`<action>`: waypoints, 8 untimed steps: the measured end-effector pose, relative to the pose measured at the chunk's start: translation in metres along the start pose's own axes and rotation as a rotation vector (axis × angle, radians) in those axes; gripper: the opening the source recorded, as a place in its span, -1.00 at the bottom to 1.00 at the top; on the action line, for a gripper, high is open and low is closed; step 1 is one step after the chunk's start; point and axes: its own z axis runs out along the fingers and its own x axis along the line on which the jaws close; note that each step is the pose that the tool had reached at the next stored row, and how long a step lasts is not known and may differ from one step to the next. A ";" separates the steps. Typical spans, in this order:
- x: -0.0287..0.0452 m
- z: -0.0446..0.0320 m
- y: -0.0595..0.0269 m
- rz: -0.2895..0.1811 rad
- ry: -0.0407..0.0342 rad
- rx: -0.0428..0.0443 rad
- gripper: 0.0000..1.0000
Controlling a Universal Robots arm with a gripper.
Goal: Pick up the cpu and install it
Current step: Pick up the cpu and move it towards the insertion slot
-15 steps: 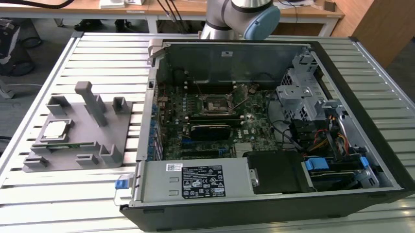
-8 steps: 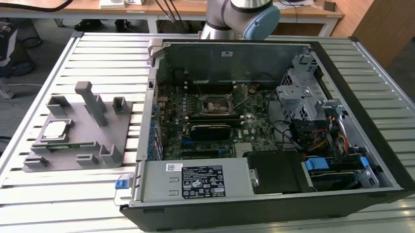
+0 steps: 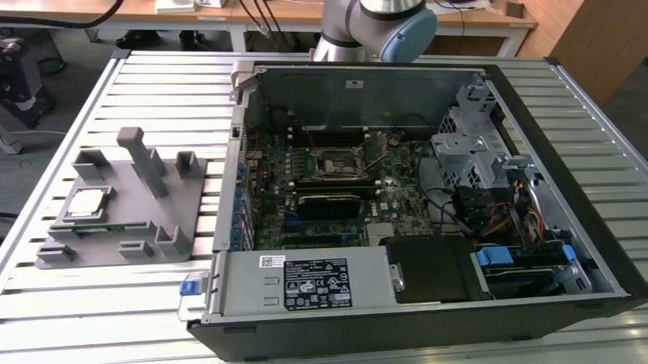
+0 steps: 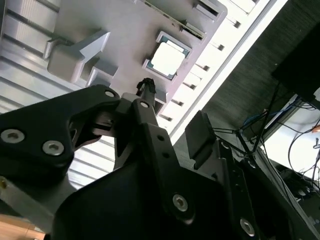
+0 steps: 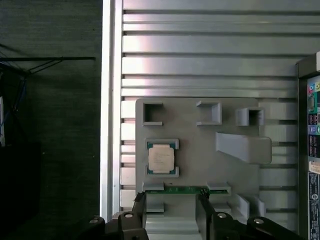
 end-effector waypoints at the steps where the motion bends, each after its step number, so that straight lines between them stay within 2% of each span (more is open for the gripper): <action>1: 0.0000 0.0014 0.0000 0.000 0.0003 0.0000 0.05; 3: 0.0000 0.0042 -0.0001 0.000 0.0012 0.0001 0.28; 5: 0.0000 0.0071 -0.0002 0.000 0.0022 0.0000 0.28; 6: 0.0000 0.0087 -0.0002 0.001 0.0030 0.0000 0.40; 8: 0.0000 0.0116 -0.0003 0.001 0.0044 0.0001 0.40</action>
